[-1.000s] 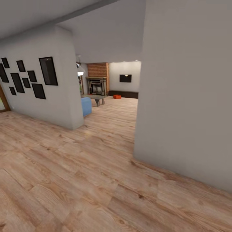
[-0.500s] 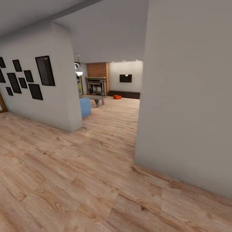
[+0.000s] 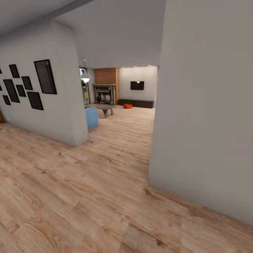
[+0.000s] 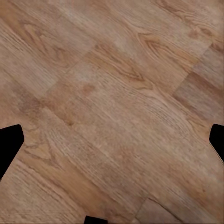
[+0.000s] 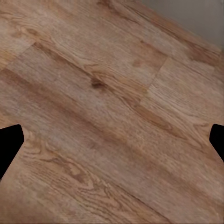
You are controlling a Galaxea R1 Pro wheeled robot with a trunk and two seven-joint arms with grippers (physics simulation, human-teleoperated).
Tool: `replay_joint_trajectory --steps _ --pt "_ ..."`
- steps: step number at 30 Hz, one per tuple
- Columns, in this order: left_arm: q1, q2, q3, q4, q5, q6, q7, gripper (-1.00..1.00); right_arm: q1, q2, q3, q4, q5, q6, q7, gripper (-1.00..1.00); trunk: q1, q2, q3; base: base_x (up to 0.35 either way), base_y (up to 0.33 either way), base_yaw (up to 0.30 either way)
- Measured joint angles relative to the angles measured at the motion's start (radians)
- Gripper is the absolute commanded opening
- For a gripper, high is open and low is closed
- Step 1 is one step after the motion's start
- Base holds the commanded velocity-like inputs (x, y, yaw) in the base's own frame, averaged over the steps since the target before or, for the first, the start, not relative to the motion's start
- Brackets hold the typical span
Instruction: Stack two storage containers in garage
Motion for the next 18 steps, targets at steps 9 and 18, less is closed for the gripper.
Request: replay_joint_trajectory --steps 9,18 --pt "0.000 0.001 0.000 0.000 0.000 0.000 0.000 1.00 0.000 0.000 0.000 0.000 0.000 0.000 -0.002 1.00 0.000 0.000 0.000 0.325 0.000 0.186" --pt "0.000 0.000 0.000 0.000 0.000 0.000 0.000 1.00 0.000 0.000 0.000 0.000 -0.001 0.000 -0.003 1.00 0.000 0.000 0.000 0.325 0.000 0.147"
